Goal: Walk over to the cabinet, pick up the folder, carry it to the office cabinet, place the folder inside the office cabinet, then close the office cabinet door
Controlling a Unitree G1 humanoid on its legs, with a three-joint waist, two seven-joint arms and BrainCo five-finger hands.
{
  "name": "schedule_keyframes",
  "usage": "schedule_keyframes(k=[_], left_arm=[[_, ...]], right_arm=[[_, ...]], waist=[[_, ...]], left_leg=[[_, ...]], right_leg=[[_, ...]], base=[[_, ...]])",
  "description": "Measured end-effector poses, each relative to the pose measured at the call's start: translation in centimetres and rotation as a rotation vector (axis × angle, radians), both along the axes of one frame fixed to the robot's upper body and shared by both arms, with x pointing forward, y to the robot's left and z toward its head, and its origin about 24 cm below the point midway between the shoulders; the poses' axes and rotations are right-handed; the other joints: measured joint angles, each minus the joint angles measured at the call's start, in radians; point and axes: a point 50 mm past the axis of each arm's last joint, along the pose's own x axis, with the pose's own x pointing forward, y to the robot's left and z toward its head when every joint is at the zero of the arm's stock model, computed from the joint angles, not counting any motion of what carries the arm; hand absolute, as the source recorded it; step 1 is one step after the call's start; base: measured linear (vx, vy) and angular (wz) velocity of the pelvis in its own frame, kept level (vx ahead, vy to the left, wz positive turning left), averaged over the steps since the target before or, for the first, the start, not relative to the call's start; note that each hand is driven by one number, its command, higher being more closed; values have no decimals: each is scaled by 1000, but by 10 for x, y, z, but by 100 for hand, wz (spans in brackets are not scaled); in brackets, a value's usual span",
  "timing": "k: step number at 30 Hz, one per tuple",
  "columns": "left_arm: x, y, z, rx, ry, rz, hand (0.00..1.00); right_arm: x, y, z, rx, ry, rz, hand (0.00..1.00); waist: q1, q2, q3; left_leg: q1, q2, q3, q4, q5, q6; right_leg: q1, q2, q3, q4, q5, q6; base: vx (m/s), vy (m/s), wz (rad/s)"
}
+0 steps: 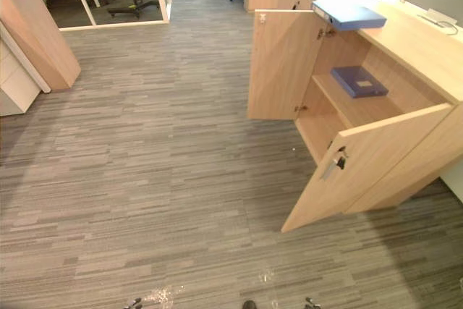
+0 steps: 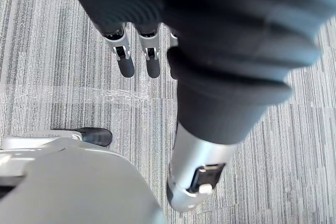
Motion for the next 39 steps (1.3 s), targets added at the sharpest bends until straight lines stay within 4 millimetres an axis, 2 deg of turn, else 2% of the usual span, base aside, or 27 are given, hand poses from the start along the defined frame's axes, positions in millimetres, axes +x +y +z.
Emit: schedule_keyframes(k=[8,39], left_arm=[[7,3,2,44,-3,-67,0],[10,5,3,80,-8,-114,0]], right_arm=[[6,5,0,9,-13,11,0],[7,6,0,7,-17,-3,0]], waist=[[0,-18,11],[0,-29,15]], left_leg=[[2,0,1,-3,0,0],[7,-6,-25,-29,22,3]], right_leg=[[0,0,0,0,0,0],[4,-6,-28,0,-2,3]], base=[[0,0,0],[-3,-1,2]])
